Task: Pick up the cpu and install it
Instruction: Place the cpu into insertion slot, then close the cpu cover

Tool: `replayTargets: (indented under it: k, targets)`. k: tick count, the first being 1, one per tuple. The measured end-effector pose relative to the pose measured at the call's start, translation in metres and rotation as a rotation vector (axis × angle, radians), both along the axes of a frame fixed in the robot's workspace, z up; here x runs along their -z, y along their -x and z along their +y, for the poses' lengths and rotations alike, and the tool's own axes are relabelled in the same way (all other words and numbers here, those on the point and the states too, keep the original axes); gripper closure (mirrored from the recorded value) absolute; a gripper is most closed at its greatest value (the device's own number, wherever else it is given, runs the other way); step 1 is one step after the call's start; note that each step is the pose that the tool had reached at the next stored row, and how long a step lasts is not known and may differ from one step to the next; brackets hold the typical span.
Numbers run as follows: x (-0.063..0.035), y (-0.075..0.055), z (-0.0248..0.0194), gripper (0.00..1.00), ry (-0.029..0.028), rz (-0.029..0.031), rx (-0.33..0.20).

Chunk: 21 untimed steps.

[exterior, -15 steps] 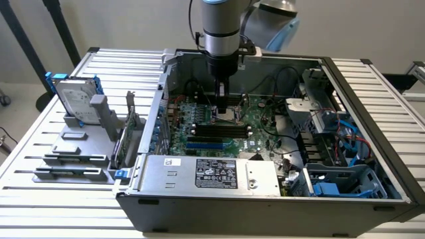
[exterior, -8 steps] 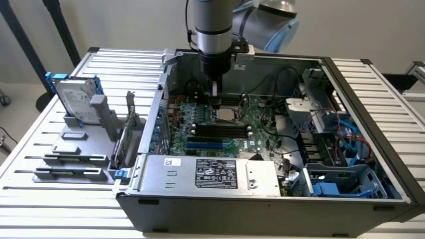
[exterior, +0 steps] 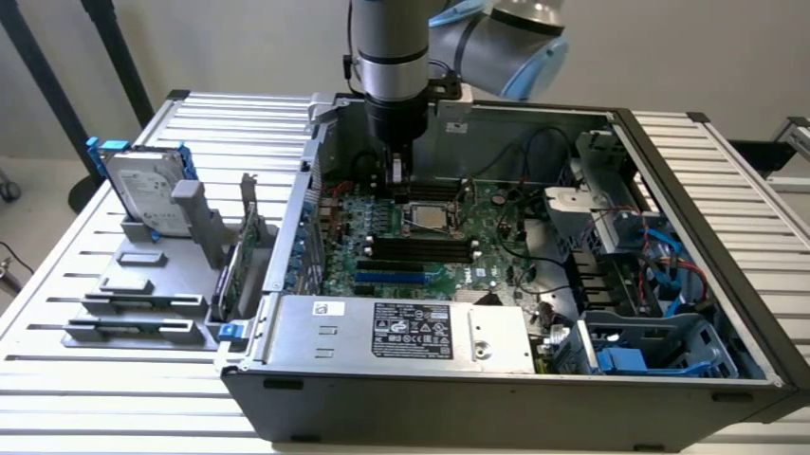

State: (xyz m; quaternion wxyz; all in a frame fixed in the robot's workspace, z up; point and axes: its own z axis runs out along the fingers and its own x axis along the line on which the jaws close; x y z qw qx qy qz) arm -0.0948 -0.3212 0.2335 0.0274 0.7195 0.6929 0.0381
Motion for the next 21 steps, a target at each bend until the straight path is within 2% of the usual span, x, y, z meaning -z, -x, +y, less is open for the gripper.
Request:
replayTargets:
  k: [12, 14, 18, 21]
  targets:
    - [0.0, 0.0, 0.0, 0.89, 0.0, 0.0, 0.0]
    - [-0.0008, -0.002, -0.0001, 0.89, -0.0001, 0.0025, 0.0]
    - [-0.0152, -0.012, -0.0018, 0.89, 0.0001, 0.009, 0.0]
    - [-0.0272, -0.018, -0.0045, 0.89, 0.0, 0.0101, 0.0]
